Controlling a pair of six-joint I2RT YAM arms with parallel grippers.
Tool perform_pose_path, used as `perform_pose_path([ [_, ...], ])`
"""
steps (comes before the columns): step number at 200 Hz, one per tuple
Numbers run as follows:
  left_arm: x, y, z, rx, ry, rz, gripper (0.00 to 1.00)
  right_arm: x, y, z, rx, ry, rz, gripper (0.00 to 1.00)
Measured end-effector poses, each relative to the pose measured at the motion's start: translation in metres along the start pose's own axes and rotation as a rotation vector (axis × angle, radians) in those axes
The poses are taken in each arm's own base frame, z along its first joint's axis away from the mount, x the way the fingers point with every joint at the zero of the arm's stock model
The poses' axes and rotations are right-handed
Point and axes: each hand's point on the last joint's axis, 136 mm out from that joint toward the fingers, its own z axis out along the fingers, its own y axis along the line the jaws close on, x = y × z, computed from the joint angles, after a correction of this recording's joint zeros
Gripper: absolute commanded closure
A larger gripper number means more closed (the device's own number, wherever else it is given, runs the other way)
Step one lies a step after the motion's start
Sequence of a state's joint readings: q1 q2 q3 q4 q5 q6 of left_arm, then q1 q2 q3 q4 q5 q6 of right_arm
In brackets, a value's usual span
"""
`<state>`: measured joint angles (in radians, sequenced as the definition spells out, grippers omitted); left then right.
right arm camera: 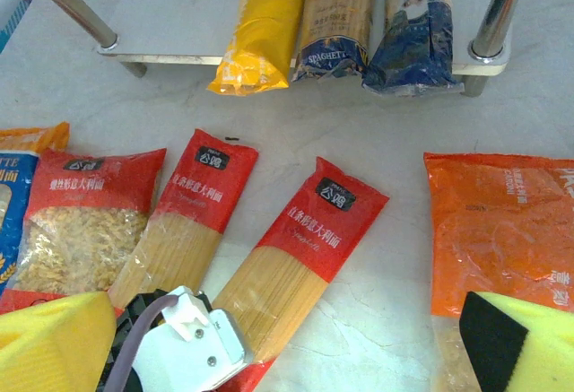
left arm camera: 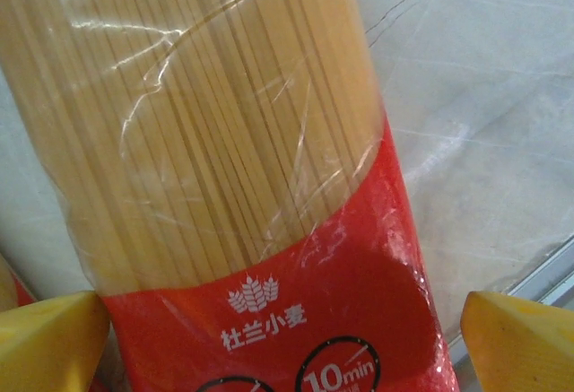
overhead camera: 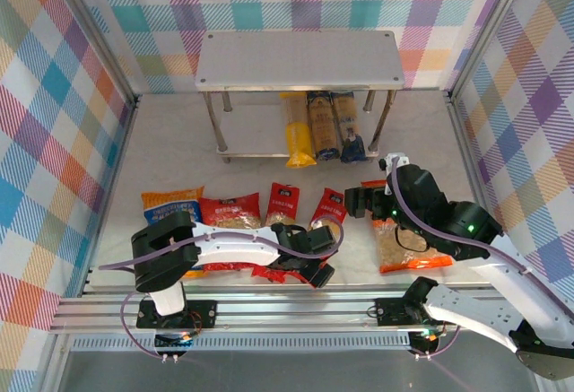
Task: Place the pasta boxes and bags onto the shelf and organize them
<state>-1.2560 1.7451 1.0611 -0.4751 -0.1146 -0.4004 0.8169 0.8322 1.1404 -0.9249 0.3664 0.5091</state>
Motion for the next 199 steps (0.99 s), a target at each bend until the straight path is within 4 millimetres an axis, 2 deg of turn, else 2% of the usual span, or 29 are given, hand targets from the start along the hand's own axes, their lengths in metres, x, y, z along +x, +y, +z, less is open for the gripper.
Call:
perform_pose_path([
  [58, 0.002, 0.0, 0.012, -0.026, 0.04, 0.003, 0.0, 0.002, 0.0, 0.002, 0.002, 0.003, -0.001, 0.01],
  [76, 0.002, 0.001, 0.014, -0.034, 0.048, 0.003, 0.07, 0.002, 0.0, 0.002, 0.002, 0.003, 0.0, 0.01],
  [88, 0.003, 0.002, 0.014, -0.042, 0.051, 0.004, 0.14, 0.002, 0.0, 0.002, 0.001, 0.002, 0.0, 0.01],
  [104, 0.003, 0.003, 0.013, -0.048, 0.052, 0.004, 0.29, 0.001, -0.001, 0.001, 0.0, -0.001, 0.003, 0.01],
  [125, 0.002, 0.002, 0.013, -0.041, 0.051, 0.004, 0.34, 0.001, 0.0, 0.001, -0.001, -0.001, 0.004, 0.01],
  [147, 0.001, 0.0, 0.012, -0.033, 0.052, 0.0, 0.57, 0.001, 0.0, 0.001, -0.002, -0.003, 0.006, 0.01],
  [163, -0.002, -0.001, 0.009, -0.029, 0.042, -0.013, 0.9, 0.001, 0.0, 0.001, -0.002, -0.003, 0.008, 0.01],
  [170, -0.006, -0.001, 0.006, -0.026, 0.029, -0.019, 1.0, 0.001, 0.0, 0.001, -0.002, -0.003, 0.007, 0.01],
  [182, -0.016, -0.008, -0.005, 0.014, -0.003, -0.015, 1.0, 0.001, 0.0, 0.001, -0.002, -0.003, 0.008, 0.01],
  [199, -0.016, -0.011, -0.004, 0.033, 0.002, -0.014, 1.0, 0.001, 0.0, 0.001, -0.002, -0.003, 0.008, 0.01],
])
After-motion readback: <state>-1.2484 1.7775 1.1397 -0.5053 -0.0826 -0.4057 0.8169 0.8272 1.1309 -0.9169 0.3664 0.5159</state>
